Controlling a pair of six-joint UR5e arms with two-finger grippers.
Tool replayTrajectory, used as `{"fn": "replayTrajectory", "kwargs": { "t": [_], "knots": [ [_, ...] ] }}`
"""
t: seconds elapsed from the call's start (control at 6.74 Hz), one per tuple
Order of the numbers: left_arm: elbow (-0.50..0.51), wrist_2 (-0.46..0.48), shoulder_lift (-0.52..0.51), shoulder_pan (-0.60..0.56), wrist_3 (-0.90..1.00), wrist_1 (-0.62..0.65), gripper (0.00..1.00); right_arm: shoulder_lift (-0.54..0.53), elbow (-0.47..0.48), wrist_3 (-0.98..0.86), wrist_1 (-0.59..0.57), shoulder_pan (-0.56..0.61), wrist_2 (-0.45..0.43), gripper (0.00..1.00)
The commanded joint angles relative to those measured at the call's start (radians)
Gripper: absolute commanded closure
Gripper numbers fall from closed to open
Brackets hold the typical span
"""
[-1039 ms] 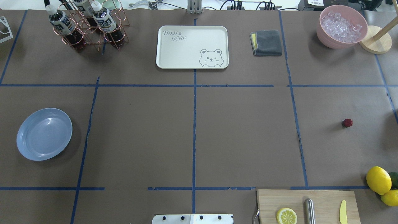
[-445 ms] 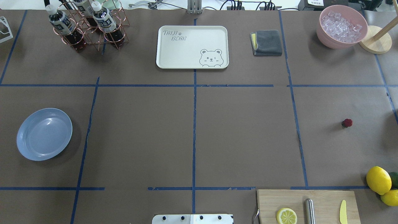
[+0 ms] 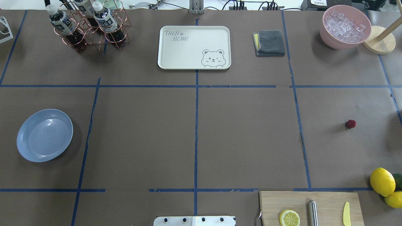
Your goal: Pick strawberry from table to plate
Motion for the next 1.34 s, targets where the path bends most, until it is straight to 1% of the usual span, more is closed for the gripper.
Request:
{"fn": "replayTrajectory", "kwargs": {
  "t": [0.0, 0.15, 0.3, 0.45, 0.59, 0.74, 0.89, 1.04, 1.19],
  "knots": [
    [0.184, 0.006, -0.027, 0.15, -0.29, -0.373, 0.0, 0.003, -0.001, 0.0, 0.006, -0.003, 0.037, 0.0],
    [0.217, 0.008, -0.05, 0.221, -0.432, -0.44, 0.0, 0.003, -0.002, -0.001, 0.006, -0.007, 0.051, 0.0],
    [0.218, 0.009, -0.058, 0.27, -0.442, -0.438, 0.01, 0.003, -0.004, -0.001, 0.006, -0.01, 0.051, 0.0],
    [0.22, 0.037, -0.075, 0.322, -0.447, -0.436, 0.03, 0.003, -0.007, 0.0, 0.004, -0.01, 0.051, 0.0],
    [0.241, 0.058, -0.091, 0.346, -0.449, -0.441, 0.08, 0.003, -0.008, 0.0, 0.004, -0.01, 0.051, 0.0],
    [0.255, 0.06, -0.108, 0.361, -0.449, -0.441, 0.1, 0.003, -0.01, 0.0, 0.003, -0.01, 0.051, 0.0],
    [0.257, 0.061, -0.108, 0.363, -0.449, -0.441, 0.21, 0.003, -0.01, 0.0, 0.004, -0.01, 0.051, 0.0],
    [0.257, 0.063, -0.107, 0.363, -0.449, -0.439, 0.37, 0.004, -0.01, 0.0, 0.004, -0.01, 0.051, 0.0],
    [0.257, 0.062, -0.107, 0.364, -0.449, -0.438, 0.65, 0.004, -0.01, 0.0, 0.004, -0.01, 0.051, 0.0]
  ]
}}
